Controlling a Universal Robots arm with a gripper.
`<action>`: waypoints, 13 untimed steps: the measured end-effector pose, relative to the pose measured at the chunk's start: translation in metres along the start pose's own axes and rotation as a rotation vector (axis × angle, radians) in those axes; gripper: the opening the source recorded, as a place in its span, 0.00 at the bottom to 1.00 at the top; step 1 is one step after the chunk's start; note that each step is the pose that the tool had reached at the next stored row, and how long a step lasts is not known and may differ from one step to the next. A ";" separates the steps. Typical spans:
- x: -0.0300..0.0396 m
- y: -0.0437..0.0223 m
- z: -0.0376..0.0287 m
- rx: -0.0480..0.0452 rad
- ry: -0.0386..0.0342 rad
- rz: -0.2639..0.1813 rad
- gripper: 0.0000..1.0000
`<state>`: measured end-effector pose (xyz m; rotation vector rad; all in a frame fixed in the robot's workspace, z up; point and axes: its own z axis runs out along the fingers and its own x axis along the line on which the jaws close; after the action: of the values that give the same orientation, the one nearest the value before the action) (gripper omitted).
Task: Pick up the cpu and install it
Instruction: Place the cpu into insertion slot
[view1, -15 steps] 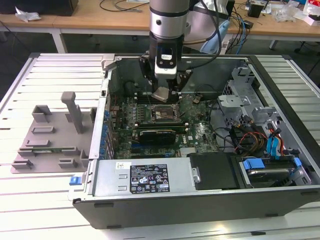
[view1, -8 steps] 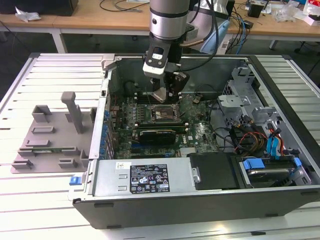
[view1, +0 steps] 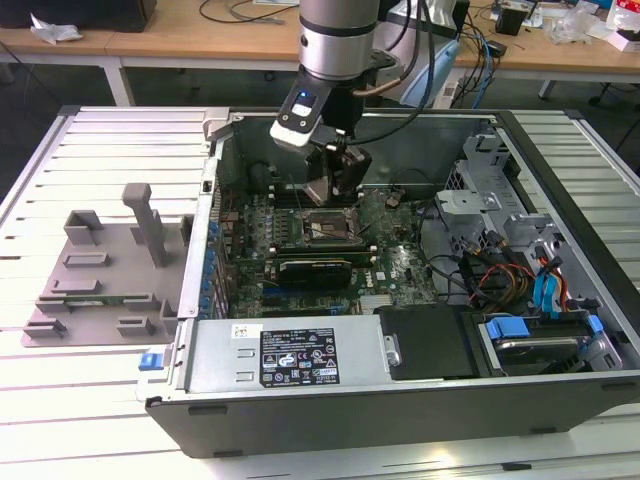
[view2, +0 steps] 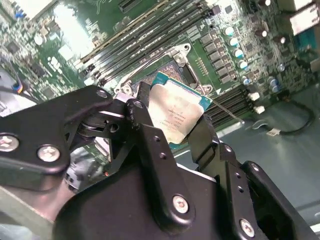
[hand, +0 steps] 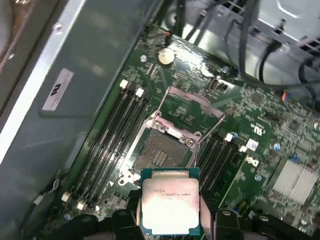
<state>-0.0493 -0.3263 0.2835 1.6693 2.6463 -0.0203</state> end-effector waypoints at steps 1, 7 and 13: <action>0.0000 0.0000 0.0001 0.0003 0.0000 0.015 0.55; 0.0000 0.0000 0.0013 0.0039 0.0010 0.221 0.55; 0.0001 0.0000 0.0028 0.0050 0.0015 0.297 0.55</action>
<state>-0.0493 -0.3263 0.2807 2.0434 2.3722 -0.0226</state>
